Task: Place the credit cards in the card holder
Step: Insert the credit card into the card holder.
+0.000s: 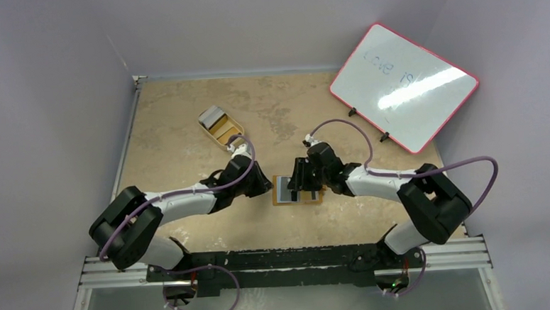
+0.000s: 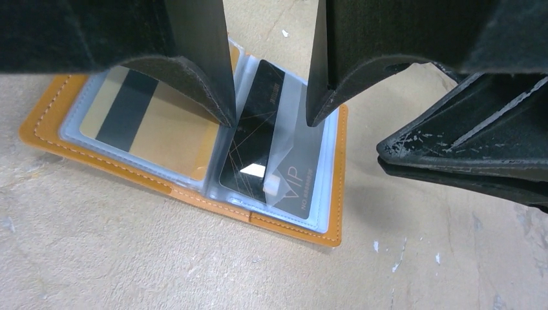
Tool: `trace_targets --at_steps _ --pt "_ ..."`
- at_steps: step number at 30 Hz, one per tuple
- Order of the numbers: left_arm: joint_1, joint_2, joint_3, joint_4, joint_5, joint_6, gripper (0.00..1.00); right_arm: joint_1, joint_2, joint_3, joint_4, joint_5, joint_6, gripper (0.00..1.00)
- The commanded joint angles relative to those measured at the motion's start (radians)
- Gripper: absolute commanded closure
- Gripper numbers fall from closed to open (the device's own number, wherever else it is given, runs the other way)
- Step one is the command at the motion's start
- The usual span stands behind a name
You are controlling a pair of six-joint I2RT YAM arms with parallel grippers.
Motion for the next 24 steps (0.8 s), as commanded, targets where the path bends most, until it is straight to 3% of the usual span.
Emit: trace_targets --at_steps 1,14,24 --pt "0.009 0.011 0.011 0.074 0.03 -0.009 0.85 0.005 0.014 0.038 0.049 -0.017 -0.019 0.54" --pt "0.016 0.007 0.013 0.081 0.031 -0.001 0.79 0.005 0.03 -0.027 0.209 -0.156 -0.04 0.62" --pt "0.017 -0.018 -0.007 0.056 0.003 -0.005 0.71 0.005 0.008 -0.013 0.142 -0.159 -0.059 0.62"
